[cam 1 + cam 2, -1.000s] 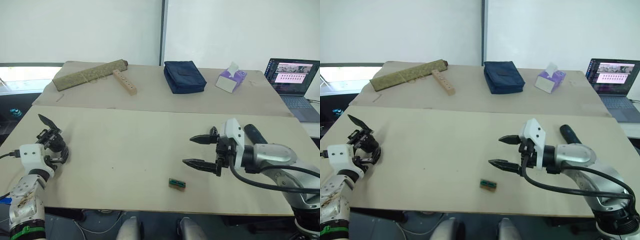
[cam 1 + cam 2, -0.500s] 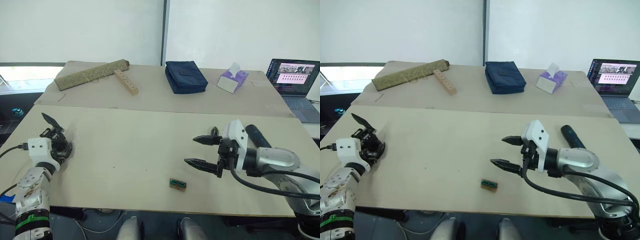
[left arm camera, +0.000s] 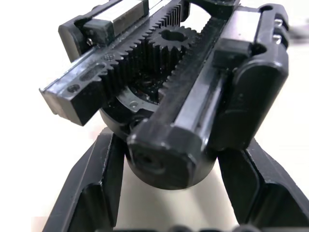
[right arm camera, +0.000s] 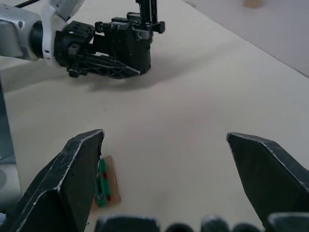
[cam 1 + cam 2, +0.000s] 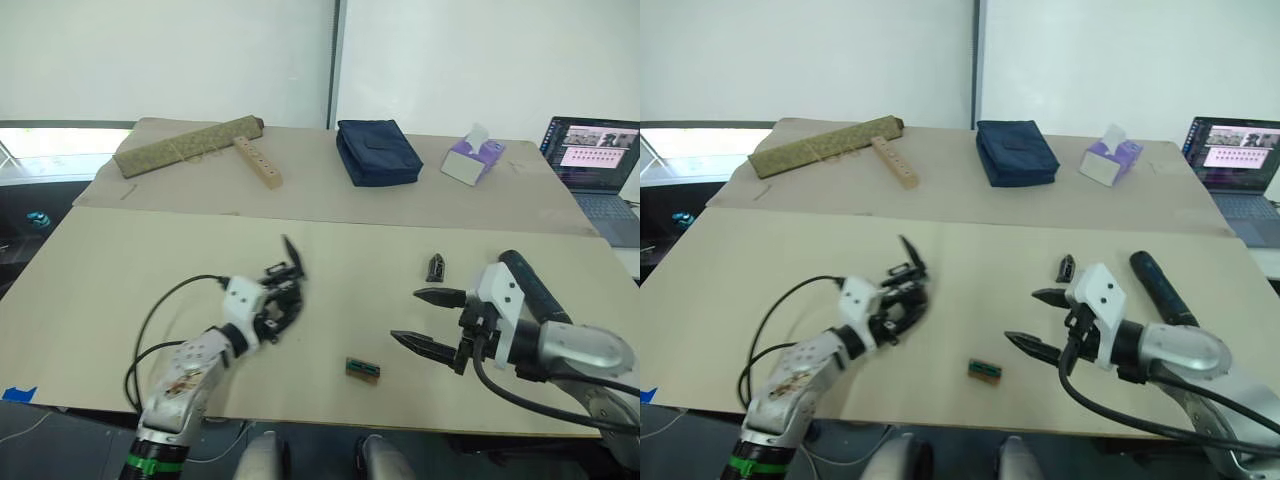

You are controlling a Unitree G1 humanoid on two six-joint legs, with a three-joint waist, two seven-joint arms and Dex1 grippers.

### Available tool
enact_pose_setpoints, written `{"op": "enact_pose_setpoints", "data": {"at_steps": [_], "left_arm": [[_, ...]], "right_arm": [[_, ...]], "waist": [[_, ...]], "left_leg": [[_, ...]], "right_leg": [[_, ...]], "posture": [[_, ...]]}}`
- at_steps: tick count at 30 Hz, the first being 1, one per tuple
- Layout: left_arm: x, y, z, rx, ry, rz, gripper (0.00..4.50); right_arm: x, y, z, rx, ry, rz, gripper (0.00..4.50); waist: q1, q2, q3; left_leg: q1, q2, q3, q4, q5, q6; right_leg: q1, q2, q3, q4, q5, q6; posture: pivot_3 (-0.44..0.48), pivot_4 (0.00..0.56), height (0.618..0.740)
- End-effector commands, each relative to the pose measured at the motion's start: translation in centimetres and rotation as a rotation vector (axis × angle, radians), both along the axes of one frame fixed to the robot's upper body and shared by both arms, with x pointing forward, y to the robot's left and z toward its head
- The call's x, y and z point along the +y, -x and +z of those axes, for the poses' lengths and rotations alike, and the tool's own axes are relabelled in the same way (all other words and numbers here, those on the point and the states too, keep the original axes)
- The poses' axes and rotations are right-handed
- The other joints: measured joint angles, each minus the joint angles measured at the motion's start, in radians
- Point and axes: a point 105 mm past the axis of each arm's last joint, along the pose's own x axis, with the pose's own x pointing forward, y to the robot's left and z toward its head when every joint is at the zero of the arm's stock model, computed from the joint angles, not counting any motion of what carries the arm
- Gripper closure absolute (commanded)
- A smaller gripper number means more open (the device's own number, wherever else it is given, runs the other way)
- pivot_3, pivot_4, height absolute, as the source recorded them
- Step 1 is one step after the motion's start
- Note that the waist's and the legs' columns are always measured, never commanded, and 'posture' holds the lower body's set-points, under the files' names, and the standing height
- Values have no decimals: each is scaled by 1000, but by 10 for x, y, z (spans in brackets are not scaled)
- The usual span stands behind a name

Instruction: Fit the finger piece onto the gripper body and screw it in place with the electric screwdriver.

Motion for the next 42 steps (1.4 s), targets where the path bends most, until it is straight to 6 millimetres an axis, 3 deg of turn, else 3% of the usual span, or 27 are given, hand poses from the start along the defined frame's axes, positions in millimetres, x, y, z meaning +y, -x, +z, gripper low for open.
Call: {"op": "enact_pose_setpoints", "data": {"at_steps": [1,6,10,14,16,18,21,26,30,35,42], "left_arm": [[-31,0,21,-64,16,-84,2204],[-71,-12,17,-60,20,-143,2204],[-106,-13,10,-103,-2,-210,2204],[-114,-20,-6,-121,-21,-195,2204],[-111,-21,-18,-114,-47,-194,2204],[-102,-23,-23,-104,-59,-184,1139],[-81,-24,-25,-84,-76,-188,51],[-35,-16,-24,-11,-124,-313,51],[-20,-19,-13,4,-165,-506,51],[-21,-36,-8,16,-279,-767,51],[-45,-57,-6,-21,-338,-827,51]], "right_arm": [[-7,8,15,-77,8,-67,0],[-18,14,9,-101,20,-178,0],[-12,5,7,-129,-6,-202,0],[-6,-1,4,-133,-4,-189,0],[-4,-2,3,-134,0,-183,0],[-3,-2,1,-124,3,-169,0],[-2,-1,-3,-111,8,-155,0],[-5,-1,-6,-106,2,-166,0],[-7,0,-8,-106,1,-172,0],[-9,0,-10,-109,4,-179,0],[-8,2,-10,-120,1,-198,0]], "waist": [[-6,0,0],[-4,0,0],[-6,1,0],[-3,1,0],[-1,1,0],[-1,1,0],[-4,1,-1],[-17,2,-1],[-16,3,-2],[1,3,-1],[1,2,-1]], "left_leg": [[1,0,-1,0,0,0],[3,0,-9,0,1,0],[3,-1,-11,0,1,0],[2,-3,-12,0,1,0],[2,-3,-13,1,1,0],[2,-3,-13,1,1,0],[3,-2,-13,1,1,0],[6,-1,-13,0,1,0],[7,-1,-13,0,1,0],[5,-3,-8,1,1,0],[-1,-4,-9,3,1,0]], "right_leg": [[0,2,0,1,0,0],[3,12,3,1,-1,0],[2,13,4,1,-1,0],[2,12,5,0,-1,0],[2,11,5,0,-1,1],[3,11,5,0,-1,1],[3,12,5,1,-1,0],[3,13,5,3,-1,-1],[3,13,4,5,-2,-2],[4,12,3,2,-2,-2],[2,12,2,0,-2,0]], "posture": [[0,150,738],[0,150,738],[0,150,738],[0,150,738],[0,150,738],[0,150,738],[0,150,738],[0,150,738],[0,150,738],[0,150,738],[0,150,738]]}}
